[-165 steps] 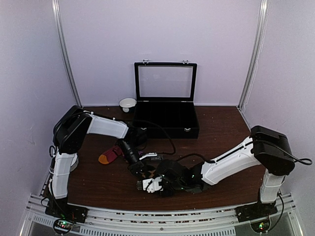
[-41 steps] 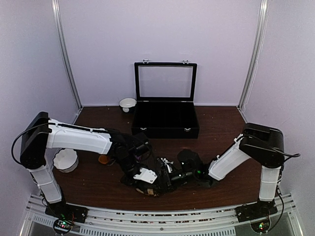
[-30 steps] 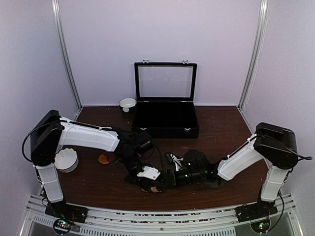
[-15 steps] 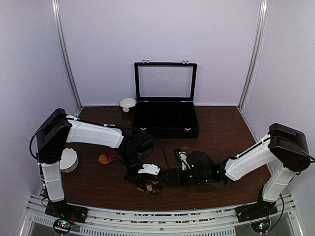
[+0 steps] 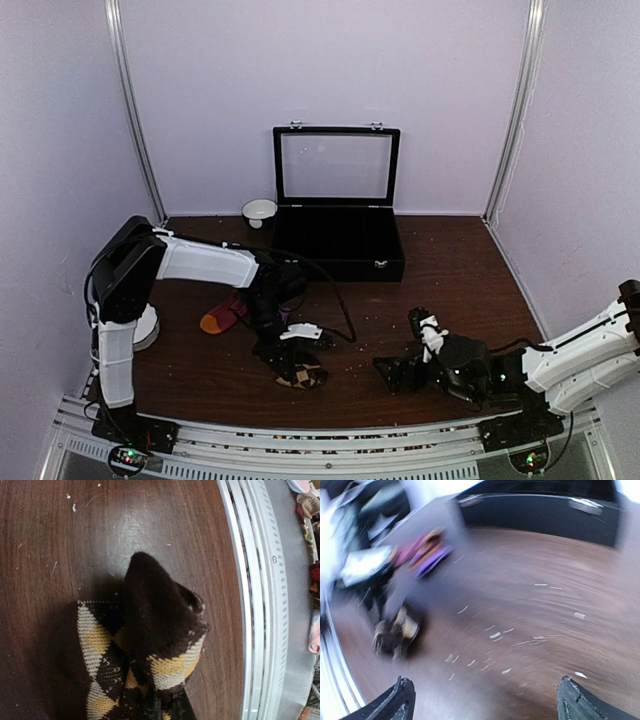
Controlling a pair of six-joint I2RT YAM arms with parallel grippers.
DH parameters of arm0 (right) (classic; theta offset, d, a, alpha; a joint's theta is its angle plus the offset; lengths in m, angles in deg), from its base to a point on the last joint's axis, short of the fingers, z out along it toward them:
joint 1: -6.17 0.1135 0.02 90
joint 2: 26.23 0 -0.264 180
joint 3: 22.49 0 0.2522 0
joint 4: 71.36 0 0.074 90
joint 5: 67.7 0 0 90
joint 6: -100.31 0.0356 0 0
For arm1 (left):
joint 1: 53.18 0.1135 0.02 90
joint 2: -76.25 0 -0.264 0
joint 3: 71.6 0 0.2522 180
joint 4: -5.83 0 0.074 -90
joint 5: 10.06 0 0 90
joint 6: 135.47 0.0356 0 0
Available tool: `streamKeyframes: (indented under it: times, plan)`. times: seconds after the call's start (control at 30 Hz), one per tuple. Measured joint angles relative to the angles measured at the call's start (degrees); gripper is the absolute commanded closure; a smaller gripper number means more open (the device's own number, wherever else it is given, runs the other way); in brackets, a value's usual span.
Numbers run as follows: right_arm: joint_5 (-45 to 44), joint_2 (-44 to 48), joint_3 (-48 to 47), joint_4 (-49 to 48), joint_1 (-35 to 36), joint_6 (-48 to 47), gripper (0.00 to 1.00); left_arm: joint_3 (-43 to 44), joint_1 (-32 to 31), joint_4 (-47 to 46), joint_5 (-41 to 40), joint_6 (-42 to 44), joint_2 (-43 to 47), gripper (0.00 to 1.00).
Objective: Roll the socks
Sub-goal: Roll the sock at the center of the board.
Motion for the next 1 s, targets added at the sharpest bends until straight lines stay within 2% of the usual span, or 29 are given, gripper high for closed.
streamKeyframes:
  times: [0.17, 0.23, 0.27, 0.3, 0.43, 0.63, 1.0]
  plan:
    - [0.66, -8.92, -7.04, 0.92, 8.07, -19.26, 0.17, 3.96, 1.77, 5.11, 3.78, 0.02, -4.17, 0.98]
    - [0.61, -12.41, -11.56, 2.16, 10.47, -25.59, 0.24, 4.74, 2.54, 6.45, 5.42, 0.07, -5.38, 0.98]
    - [0.55, -14.27, -14.03, 2.78, 11.54, -28.61, 0.32, 4.94, 2.86, 6.97, 5.97, 0.11, -5.77, 0.98]
    - [0.46, -19.1, -19.91, 4.04, 14.1, -35.56, 0.33, 5.09, 3.56, 8.09, 6.8, 0.17, -6.32, 0.97]
    - [0.42, -27.47, -27.65, 6.4, 16.72, -45.94, 0.41, 5.16, 3.89, 8.63, 7.02, 0.26, -6.62, 0.97]
    - [0.48, -35.87, -34.05, 9.97, 16.65, -56.78, 0.49, 5.22, 3.89, 8.79, 6.97, 0.52, -6.62, 0.96]
    - [1.44, -37.79, -39.63, 12.79, 12.26, -66.16, 0.56, 5.49, 3.89, 9.33, 6.97, 0.74, -6.82, 0.95]
